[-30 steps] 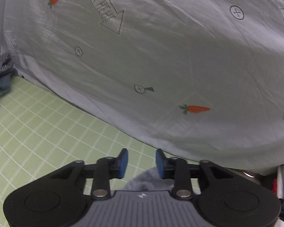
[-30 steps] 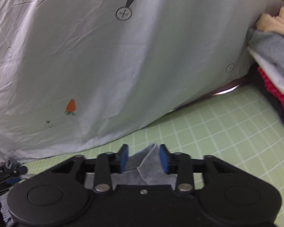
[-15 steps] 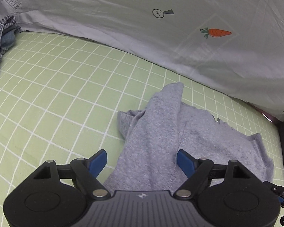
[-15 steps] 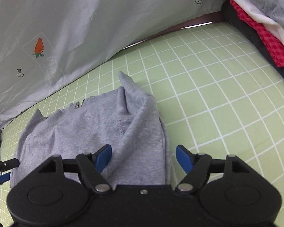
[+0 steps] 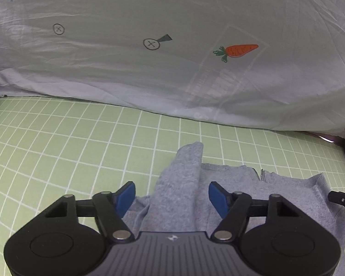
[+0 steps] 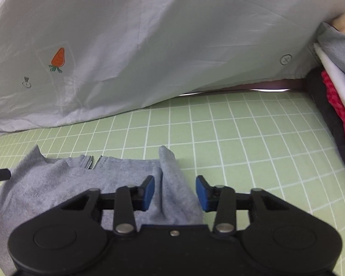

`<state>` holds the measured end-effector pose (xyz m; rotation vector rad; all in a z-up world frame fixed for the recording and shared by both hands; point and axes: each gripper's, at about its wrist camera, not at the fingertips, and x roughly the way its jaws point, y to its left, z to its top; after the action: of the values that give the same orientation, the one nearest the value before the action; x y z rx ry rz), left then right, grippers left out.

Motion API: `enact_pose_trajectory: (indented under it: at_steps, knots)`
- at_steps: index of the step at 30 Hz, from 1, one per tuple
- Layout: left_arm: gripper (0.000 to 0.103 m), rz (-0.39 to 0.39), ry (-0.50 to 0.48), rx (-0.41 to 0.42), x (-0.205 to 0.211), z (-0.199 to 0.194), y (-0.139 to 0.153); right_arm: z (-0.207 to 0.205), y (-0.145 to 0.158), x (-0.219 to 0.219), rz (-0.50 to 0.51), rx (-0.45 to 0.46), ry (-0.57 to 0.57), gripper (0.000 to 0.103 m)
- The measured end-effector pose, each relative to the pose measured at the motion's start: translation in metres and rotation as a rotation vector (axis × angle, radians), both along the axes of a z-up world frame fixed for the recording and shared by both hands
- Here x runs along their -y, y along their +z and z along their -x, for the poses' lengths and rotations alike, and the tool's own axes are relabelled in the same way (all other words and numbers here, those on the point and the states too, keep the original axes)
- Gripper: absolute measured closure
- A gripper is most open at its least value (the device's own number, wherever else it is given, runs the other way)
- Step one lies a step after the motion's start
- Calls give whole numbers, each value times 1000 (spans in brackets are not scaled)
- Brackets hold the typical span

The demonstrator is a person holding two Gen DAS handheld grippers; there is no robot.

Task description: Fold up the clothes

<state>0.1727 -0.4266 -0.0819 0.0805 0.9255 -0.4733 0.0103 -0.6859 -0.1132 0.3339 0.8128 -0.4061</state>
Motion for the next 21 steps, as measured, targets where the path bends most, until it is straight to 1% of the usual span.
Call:
enact_pose_trajectory:
  at_steps: [1,2,3,5,8,9,10,11,12,13,14,15,16,17,18,19,20,21]
  knots:
    - [59,-10,-7,-14,5,-4,-3,-4,-3,1,-6,-5,12,85]
    - [77,-29,-2,-19,8,-7,-6,-8,-6,2,-14,-7,21,98]
    - [94,-32,9,-23,8,-9,-8,-8,-7,4,-17,4,16,100]
    - [94,4,47,-27,1,-13,-2,-1,-4,9,-23,49,-6,101]
    - [95,115,137,-15,-29,-12,11,20,17,22,-37,150,-90,101]
    - [95,168,167,-19,-40,-11,13,27,23,29,-64,190,-128,101]
    - [95,224,192,-32,-51,-12,15,35,27,39,-112,234,-168,101]
    - [95,262,207,-43,-58,-13,14,38,28,45,-141,252,-189,101]
    - [91,288,218,-52,-62,-16,12,39,28,49,-162,260,-202,101]
    - [88,293,232,-55,-64,-17,9,36,24,51,-165,242,-209,101]
    - [82,266,260,-54,-64,-18,6,32,20,52,-161,214,-213,99]
    - [69,234,285,-55,-64,-18,4,29,17,51,-154,181,-235,88]
    - [61,209,302,-58,-66,-16,4,29,15,49,-157,161,-242,78]
    - [41,200,303,-65,-68,-14,4,29,13,46,-163,146,-242,61]
    - [24,206,286,-79,-71,-11,3,32,11,41,-170,134,-226,43]
    - [19,212,264,-97,-73,-7,1,36,9,35,-178,124,-204,35]
    - [18,211,241,-124,-76,-2,-2,40,5,29,-189,100,-180,25]
    - [18,197,218,-152,-76,4,-6,43,0,22,-202,70,-155,24]
